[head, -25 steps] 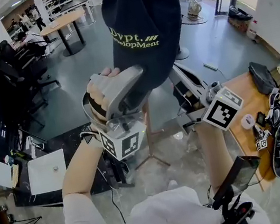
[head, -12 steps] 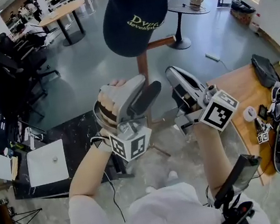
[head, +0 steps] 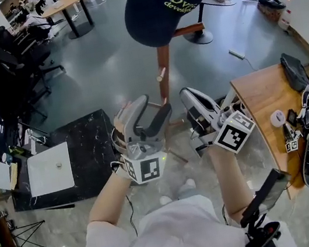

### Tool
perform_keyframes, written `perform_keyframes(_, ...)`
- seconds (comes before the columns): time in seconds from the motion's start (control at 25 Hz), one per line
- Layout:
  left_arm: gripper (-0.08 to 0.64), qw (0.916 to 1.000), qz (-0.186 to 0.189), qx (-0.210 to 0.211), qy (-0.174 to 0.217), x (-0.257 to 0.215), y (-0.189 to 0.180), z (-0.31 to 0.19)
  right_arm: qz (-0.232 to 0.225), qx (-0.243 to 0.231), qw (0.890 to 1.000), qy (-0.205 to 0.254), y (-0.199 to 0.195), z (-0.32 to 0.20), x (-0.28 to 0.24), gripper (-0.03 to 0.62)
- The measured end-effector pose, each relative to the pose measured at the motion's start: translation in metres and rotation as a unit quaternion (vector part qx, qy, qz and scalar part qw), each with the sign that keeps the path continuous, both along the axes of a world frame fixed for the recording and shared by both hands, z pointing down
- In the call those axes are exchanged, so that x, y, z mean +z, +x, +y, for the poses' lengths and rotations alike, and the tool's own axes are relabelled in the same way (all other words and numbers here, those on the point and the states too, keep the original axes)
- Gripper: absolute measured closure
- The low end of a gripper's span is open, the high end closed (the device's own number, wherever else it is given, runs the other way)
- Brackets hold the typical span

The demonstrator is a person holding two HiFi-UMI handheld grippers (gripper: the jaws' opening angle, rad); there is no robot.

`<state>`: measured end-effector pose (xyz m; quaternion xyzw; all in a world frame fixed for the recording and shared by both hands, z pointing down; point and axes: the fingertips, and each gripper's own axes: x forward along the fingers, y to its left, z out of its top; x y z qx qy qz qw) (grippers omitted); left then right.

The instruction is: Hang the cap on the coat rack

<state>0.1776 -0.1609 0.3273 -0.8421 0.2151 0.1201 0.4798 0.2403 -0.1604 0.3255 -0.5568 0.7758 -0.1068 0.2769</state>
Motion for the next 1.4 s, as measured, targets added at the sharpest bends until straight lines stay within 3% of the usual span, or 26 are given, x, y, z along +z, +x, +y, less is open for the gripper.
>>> perform_keyframes(0.2, 0.290, 0.9951, 0.021, 0.000, -0.097, 0.026, -0.019, -0.014, -0.016, -0.021, 1.000, -0.017, -0.018, -0.007, 0.032, 0.568)
perform_keyframes(0.44, 0.295, 0.9783, 0.021, -0.034, -0.203, 0.054, -0.052, -0.040, -0.026, -0.059, 0.997, -0.031, -0.050, -0.025, 0.059, 0.568)
perform_keyframes(0.6, 0.330, 0.9727, 0.019, -0.059, -0.223, 0.069, -0.069, -0.044, -0.033, -0.097, 0.994, -0.032, -0.068, -0.038, 0.069, 0.568)
perform_keyframes(0.76, 0.383, 0.9600, 0.039, -0.096, -0.260, 0.073, -0.091, -0.052, -0.027, -0.144, 0.989, -0.036, -0.089, -0.049, 0.073, 0.568)
perform_keyframes(0.92, 0.481, 0.9510, 0.055, -0.148, -0.266, 0.066, -0.121, -0.058, -0.010, -0.190, 0.981, -0.038, -0.114, -0.061, 0.069, 0.568)
perform_keyframes(1.04, 0.529, 0.9389, 0.072, -0.179, -0.285, 0.065, -0.154, -0.060, 0.004, -0.221, 0.975, -0.038, -0.134, -0.067, 0.068, 0.568)
perform_keyframes(1.2, 0.551, 0.9069, 0.160, -0.197, -0.336, 0.059, -0.198, -0.056, 0.010, -0.257, 0.966, -0.037, -0.156, -0.070, 0.066, 0.568)
perform_keyframes(1.4, 0.552, 0.8921, 0.202, -0.217, -0.341, 0.054, -0.244, -0.039, 0.019, -0.301, 0.953, -0.032, -0.191, -0.073, 0.062, 0.568)
